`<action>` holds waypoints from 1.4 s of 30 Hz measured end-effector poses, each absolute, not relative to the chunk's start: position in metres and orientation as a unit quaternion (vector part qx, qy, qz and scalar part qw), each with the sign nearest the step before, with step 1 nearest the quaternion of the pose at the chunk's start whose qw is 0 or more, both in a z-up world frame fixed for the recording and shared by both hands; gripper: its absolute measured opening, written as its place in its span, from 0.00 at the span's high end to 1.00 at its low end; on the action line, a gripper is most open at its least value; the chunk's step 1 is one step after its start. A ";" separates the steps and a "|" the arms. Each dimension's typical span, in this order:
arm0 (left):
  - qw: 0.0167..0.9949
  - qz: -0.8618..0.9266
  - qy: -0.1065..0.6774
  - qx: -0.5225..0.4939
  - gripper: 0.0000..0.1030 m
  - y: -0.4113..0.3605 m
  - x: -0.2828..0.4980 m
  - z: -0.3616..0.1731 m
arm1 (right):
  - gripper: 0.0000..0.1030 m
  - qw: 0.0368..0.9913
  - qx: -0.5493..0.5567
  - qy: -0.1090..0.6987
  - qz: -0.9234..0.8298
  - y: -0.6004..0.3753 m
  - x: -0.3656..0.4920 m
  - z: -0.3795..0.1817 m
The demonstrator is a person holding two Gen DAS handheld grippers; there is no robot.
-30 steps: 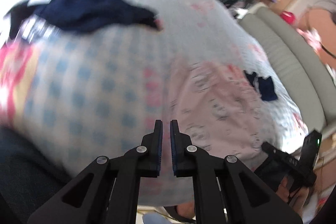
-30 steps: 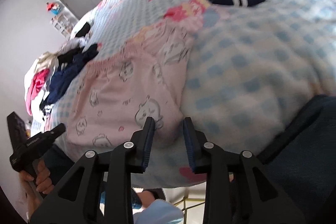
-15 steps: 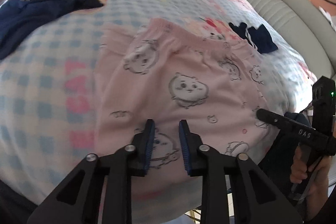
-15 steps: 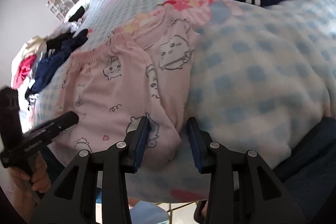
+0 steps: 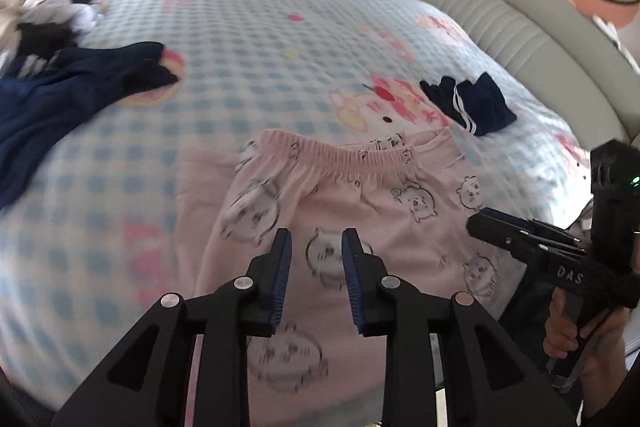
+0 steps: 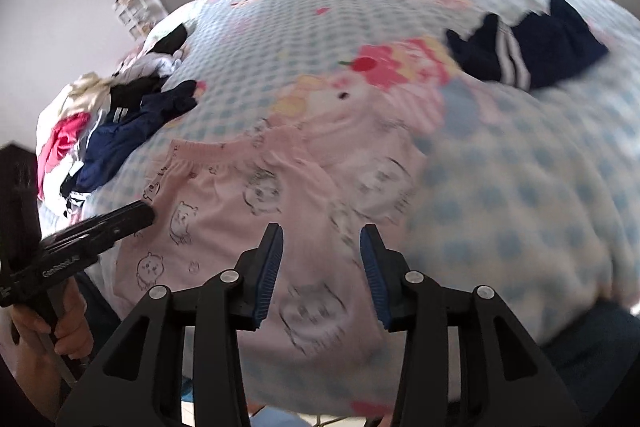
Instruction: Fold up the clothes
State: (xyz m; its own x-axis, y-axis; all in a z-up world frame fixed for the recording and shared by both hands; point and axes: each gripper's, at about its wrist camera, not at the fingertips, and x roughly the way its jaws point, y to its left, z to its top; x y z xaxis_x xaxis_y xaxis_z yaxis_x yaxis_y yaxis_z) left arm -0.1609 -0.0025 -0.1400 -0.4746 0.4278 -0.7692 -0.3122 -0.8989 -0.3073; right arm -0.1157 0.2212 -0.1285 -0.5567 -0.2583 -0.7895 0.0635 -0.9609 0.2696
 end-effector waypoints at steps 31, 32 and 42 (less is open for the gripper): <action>0.205 0.845 -0.151 -0.470 0.65 -0.051 -0.119 -0.155 | 0.38 0.048 0.495 -0.159 -0.853 0.253 -0.081 -0.148; 0.215 0.842 -0.154 -0.470 0.64 -0.049 -0.116 -0.155 | 0.37 0.053 0.501 -0.162 -0.849 0.250 -0.083 -0.153; 0.257 0.837 -0.089 -0.474 0.67 0.001 -0.105 -0.150 | 0.75 0.050 0.477 -0.201 -0.854 0.257 -0.085 -0.147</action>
State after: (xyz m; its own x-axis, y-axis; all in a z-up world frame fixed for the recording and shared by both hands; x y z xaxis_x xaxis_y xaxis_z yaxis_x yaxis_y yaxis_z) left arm -0.1051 0.0012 -0.1502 -0.4187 0.5145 -0.7483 -0.3449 -0.8524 -0.3931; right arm -0.0847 0.2571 -0.1466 -0.5394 -0.2764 -0.7954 -0.1072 -0.9144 0.3904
